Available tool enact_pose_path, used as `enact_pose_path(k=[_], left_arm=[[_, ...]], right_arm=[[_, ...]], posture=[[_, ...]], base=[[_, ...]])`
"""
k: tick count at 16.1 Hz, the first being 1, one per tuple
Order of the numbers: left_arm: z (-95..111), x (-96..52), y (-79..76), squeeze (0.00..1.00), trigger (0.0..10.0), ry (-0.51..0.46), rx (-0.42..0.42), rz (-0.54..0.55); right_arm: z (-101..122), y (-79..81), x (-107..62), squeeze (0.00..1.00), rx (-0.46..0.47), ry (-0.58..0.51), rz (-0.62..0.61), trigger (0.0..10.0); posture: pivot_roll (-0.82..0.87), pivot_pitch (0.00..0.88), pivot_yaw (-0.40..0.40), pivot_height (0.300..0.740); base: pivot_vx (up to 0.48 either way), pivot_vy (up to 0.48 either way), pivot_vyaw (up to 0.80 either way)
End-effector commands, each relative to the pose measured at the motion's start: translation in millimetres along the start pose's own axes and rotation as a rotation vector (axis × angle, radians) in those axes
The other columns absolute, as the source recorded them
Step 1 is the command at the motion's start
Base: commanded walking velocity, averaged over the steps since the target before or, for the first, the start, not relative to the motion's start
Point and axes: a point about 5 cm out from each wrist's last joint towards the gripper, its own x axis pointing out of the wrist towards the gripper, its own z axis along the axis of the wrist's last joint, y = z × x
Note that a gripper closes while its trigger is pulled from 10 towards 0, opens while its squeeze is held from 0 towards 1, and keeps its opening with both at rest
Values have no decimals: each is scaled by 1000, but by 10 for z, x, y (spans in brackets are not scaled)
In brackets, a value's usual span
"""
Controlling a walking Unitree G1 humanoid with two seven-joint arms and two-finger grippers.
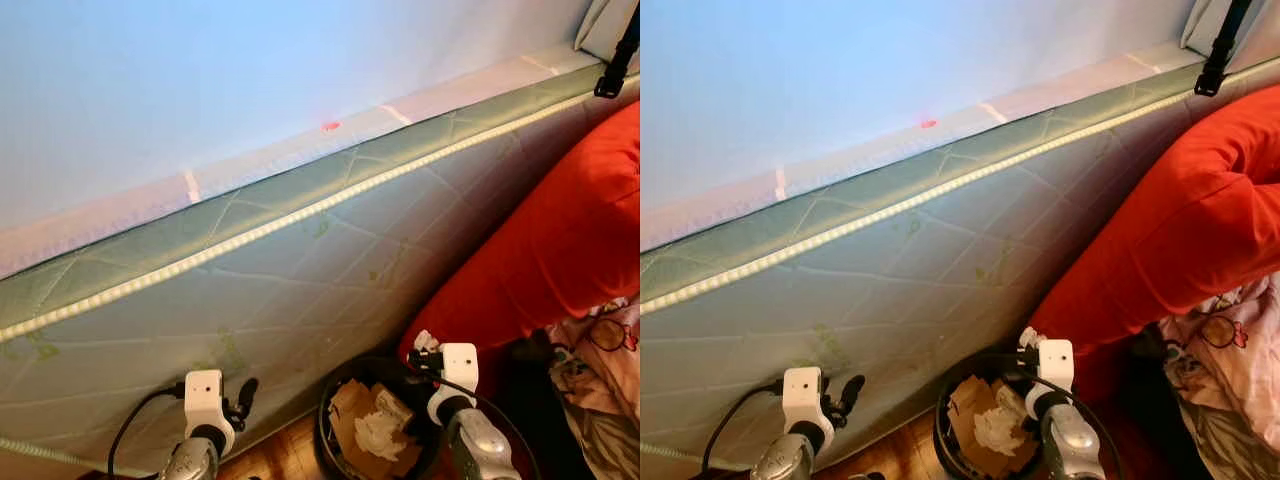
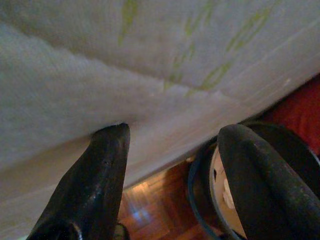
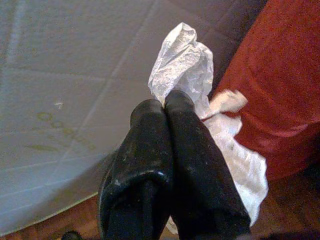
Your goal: Clean up the room
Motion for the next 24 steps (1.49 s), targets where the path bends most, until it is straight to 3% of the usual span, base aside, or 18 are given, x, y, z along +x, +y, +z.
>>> enact_pose_path(k=[1,24], left_arm=[[-24,-5,-11,0,10000,20,10,-8],[47,62,13,0,10000,3,-14,-7]], right_arm=[[6,13,-1,0,-1,-8,3,10000],[95,23,59,0,18,-15,-6,10000]], posture=[[49,149,-27,740],[47,148,-26,740]], base=[[0,0,0],[0,0,0]])
